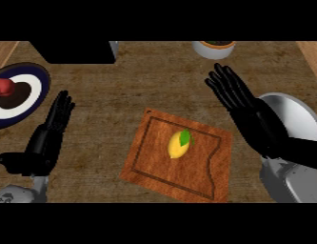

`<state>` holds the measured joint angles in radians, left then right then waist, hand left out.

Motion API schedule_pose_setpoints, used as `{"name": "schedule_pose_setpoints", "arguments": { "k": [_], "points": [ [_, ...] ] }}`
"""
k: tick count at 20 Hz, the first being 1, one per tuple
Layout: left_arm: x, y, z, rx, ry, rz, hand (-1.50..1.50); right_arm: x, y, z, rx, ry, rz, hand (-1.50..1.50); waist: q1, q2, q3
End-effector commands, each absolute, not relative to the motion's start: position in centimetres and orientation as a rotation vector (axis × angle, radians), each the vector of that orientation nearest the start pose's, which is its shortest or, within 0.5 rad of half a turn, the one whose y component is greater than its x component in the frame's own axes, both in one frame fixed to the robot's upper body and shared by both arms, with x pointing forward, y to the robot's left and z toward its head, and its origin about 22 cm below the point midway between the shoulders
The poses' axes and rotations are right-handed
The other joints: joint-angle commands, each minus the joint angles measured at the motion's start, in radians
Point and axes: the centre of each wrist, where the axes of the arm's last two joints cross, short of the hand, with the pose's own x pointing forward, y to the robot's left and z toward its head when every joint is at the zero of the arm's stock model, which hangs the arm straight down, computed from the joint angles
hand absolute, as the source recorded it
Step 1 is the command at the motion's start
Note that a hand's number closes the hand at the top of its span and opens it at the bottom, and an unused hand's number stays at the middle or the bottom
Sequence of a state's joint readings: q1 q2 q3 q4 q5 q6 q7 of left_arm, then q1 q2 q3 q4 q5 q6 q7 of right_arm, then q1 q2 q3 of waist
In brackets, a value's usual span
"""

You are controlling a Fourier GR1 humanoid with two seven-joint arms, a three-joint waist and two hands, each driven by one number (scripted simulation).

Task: Pick the lemon from the cutting board and place it in the pan

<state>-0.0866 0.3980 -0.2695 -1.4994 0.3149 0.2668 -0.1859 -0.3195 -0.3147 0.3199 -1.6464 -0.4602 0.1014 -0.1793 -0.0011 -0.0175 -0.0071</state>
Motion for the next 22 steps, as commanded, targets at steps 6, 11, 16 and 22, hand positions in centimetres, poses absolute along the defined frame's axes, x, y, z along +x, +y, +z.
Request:
{"name": "schedule_pose_setpoints", "arguments": {
  "k": [6, 11, 16, 22],
  "points": [
    [25.9, 21.9, 1.1, 0.022, -1.731, -0.137, 0.0, 28.8, -18.8, 7.3, 0.154, -1.989, 0.125, 1.5, -0.01, 0.017, 0.006],
    [24.6, 21.4, 0.9, -0.036, -1.688, -0.09, 0.0, 22.1, -22.8, 2.4, -0.272, -1.807, 0.056, -1.5, -0.039, 0.008, 0.006],
    [25.0, 21.1, 1.3, -0.034, -1.692, -0.125, 0.0, 17.9, -23.3, 2.9, -0.451, -1.772, 0.255, -1.5, -0.021, 0.012, 0.005],
    [24.2, 21.0, 1.4, -0.077, -1.683, -0.135, 0.0, 19.1, -21.8, 6.0, -0.502, -1.669, 0.46, -1.5, 0.002, 0.015, 0.006]
  ]
}}
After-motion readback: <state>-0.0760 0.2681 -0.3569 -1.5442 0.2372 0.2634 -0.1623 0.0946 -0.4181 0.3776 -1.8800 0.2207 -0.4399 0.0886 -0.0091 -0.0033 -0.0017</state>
